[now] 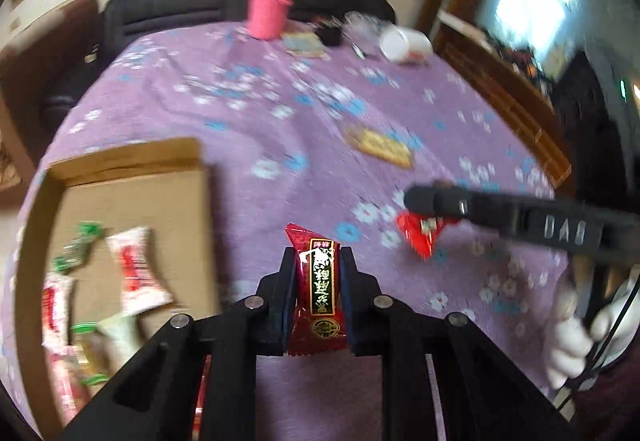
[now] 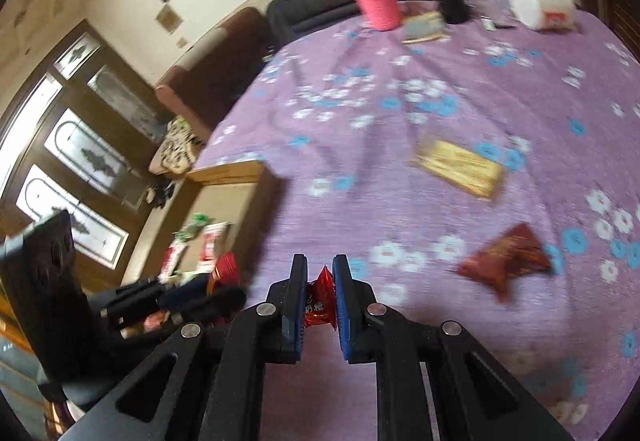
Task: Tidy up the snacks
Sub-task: 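Grasp the small red candy with the right tool while the left grasps the red bar, then carry both snacks over the box and open both tools to drop them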
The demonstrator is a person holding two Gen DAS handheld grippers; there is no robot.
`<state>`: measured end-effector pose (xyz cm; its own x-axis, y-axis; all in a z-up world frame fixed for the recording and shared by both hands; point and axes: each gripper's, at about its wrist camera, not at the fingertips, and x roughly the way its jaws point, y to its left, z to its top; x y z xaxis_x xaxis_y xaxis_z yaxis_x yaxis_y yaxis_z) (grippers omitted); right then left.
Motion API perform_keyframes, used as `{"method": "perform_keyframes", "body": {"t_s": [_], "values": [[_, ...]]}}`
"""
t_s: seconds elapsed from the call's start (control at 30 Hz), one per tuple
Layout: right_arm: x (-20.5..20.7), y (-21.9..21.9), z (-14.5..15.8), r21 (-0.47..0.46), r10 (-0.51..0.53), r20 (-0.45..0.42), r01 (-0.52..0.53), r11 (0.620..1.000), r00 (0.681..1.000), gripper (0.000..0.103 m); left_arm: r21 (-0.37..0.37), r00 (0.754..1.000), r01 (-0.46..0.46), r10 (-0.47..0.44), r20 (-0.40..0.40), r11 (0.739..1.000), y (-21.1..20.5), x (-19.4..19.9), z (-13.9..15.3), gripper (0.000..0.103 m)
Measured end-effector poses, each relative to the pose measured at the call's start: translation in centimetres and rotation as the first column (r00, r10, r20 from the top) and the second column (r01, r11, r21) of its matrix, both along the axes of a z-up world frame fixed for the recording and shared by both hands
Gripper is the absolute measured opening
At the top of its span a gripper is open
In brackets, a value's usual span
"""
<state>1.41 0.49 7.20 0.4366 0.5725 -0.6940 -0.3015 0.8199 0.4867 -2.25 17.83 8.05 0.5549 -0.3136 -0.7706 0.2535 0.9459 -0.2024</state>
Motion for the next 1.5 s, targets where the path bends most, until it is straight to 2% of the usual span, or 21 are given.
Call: {"method": "perform_keyframes", "body": {"t_s": [0.13,0.27,0.43,0.57,0.67,0.73,0.8,0.83,0.93,1.0,1.07,1.13,1.17,1.27,1.37,1.5], "values": [[0.4,4.7,1.1,0.001,0.073,0.010,-0.073,0.997,0.997,0.014,-0.006,0.993,-0.117,0.117,-0.002,0.993,5.2,1.5,0.7,0.019],[2.1,9.8,1.2,-0.027,0.123,0.007,-0.123,0.992,0.992,0.014,-0.046,0.973,-0.227,0.225,-0.046,0.973,10.8,4.0,-0.3,0.019],[4.7,14.6,-0.7,-0.077,0.148,-0.023,-0.150,0.986,0.989,0.015,-0.083,0.942,-0.326,0.317,-0.112,0.942,15.6,6.6,-3.0,0.019],[6.5,17.0,-2.8,-0.098,0.146,-0.061,-0.151,0.984,0.987,0.015,-0.094,0.931,-0.354,0.341,-0.130,0.931,17.4,7.8,-4.3,0.019],[7.4,17.7,-3.8,-0.093,0.152,-0.080,-0.159,0.983,0.985,0.016,-0.105,0.925,-0.372,0.357,-0.132,0.922,18.1,8.2,-4.6,0.028],[7.5,17.6,-3.9,-0.092,0.149,-0.076,-0.155,0.984,0.986,0.017,-0.137,0.920,-0.385,0.367,-0.138,0.913,18.6,8.5,-4.7,0.047],[7.4,17.1,-3.7,-0.080,0.139,-0.070,-0.144,0.986,0.988,0.025,-0.162,0.916,-0.397,0.378,-0.135,0.903,19.0,8.3,-4.5,0.056],[7.4,16.5,-3.5,-0.067,0.133,-0.068,-0.137,0.988,0.989,0.030,-0.167,0.915,-0.400,0.382,-0.132,0.901,19.0,8.2,-4.4,0.056],[7.3,14.1,-2.2,-0.056,0.101,-0.042,-0.103,0.993,0.994,0.032,-0.186,0.917,-0.398,0.381,-0.120,0.898,18.5,7.3,-3.4,0.056],[7.4,11.9,-1.4,-0.048,0.072,-0.031,-0.074,0.996,0.997,0.032,-0.210,0.925,-0.380,0.370,-0.084,0.901,17.7,5.8,-1.8,0.056],[7.4,8.3,-0.5,-0.048,0.025,-0.019,-0.026,0.998,1.000,0.032,-0.227,0.936,-0.351,0.349,-0.047,0.909,16.6,4.1,-0.2,0.058],[7.3,4.7,0.0,-0.065,-0.030,-0.006,0.029,0.997,1.000,0.034,-0.262,0.948,-0.311,0.319,-0.009,0.914,15.3,2.2,1.5,0.070],[7.2,2.7,0.1,-0.080,-0.064,0.000,0.064,0.995,0.998,0.035,-0.284,0.953,-0.288,0.303,0.009,0.915,14.5,1.1,2.3,0.073],[7.5,-2.6,-0.3,-0.132,-0.177,0.004,0.176,0.976,0.984,0.036,-0.339,0.969,-0.217,0.245,0.042,0.915,11.9,-1.6,3.6,0.076],[8.6,-5.9,-1.7,-0.138,-0.234,-0.040,0.227,0.964,0.971,0.036,-0.385,0.977,-0.178,0.210,0.042,0.906,9.2,-3.7,3.4,0.076],[10.6,-6.0,-2.7,-0.191,-0.218,-0.011,0.212,0.958,0.976,0.037,-0.410,0.981,-0.175,0.196,0.008,0.895,6.7,-5.3,2.1,0.076]]}}
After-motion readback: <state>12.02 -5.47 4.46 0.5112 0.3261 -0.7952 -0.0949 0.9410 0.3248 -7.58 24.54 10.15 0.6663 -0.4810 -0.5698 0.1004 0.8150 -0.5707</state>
